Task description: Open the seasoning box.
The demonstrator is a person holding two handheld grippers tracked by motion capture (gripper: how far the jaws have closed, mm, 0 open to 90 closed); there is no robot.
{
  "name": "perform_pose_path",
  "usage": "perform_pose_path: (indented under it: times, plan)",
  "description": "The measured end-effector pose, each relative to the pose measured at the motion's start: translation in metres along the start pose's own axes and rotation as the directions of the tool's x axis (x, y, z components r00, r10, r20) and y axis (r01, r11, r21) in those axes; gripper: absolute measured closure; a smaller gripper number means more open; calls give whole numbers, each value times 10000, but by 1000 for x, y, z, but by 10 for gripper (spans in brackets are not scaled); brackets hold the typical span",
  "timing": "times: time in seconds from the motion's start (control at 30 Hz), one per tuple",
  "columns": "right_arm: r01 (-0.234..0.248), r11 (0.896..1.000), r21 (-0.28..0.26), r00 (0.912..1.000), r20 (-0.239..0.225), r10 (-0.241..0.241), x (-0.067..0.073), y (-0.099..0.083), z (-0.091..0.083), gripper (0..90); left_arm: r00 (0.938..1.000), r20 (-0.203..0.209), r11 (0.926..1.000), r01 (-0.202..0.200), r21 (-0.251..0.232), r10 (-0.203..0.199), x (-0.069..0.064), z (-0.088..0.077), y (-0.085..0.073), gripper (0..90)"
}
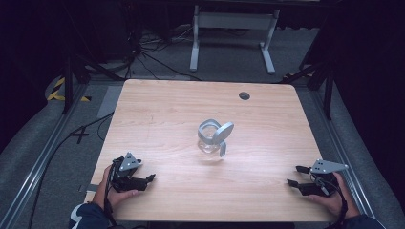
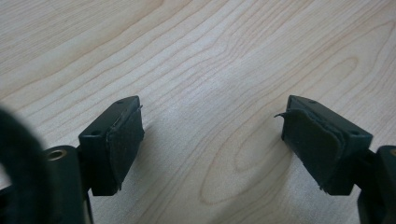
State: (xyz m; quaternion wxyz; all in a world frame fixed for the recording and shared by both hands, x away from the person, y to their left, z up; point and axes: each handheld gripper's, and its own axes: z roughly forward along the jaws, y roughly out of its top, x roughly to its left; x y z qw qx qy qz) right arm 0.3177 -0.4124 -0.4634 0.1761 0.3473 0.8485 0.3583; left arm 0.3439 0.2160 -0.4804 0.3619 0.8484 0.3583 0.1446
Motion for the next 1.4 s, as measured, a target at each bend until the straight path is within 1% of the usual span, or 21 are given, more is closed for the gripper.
perform_pose_path:
  times: [0.07,0.13,0.2,0.37,0.4,1.4]
  plan:
    - [-117,9997,-203,9999,-50,116,-1,-3,1,276,10000,1,10000,2,-10,-2,0,0,0,204]
    - [-149,9996,-246,9999,-44,148,-1,-3,2,269,10000,-19,10000,8,-2,-8,0,0,0,203]
    - [-177,9996,-228,9998,-42,176,-1,-2,2,257,9999,-36,9999,106,-45,-107,0,1,-1,188]
    - [-227,9995,-204,9997,-18,227,-1,-2,3,241,9999,-66,9999,132,-29,-132,0,0,-1,185]
    - [-247,9995,-197,9997,0,247,-1,-2,3,241,9999,-63,9998,151,-87,-152,0,1,-1,185]
    - [-232,9996,-186,9997,45,233,-1,-2,3,226,9999,-94,9999,141,-73,-142,0,0,-1,183]
